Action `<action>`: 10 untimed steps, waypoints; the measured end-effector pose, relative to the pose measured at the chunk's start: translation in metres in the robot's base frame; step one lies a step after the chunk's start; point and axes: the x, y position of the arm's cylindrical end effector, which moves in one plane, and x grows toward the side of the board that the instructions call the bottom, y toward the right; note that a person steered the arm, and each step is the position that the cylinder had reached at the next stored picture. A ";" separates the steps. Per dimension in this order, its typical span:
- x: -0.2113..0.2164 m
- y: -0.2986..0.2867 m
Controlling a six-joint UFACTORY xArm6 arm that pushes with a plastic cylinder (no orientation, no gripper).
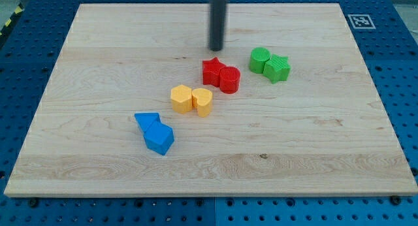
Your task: Push the yellow blocks closer to the green blocks
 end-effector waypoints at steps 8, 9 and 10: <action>0.143 -0.018; 0.158 0.001; 0.177 0.026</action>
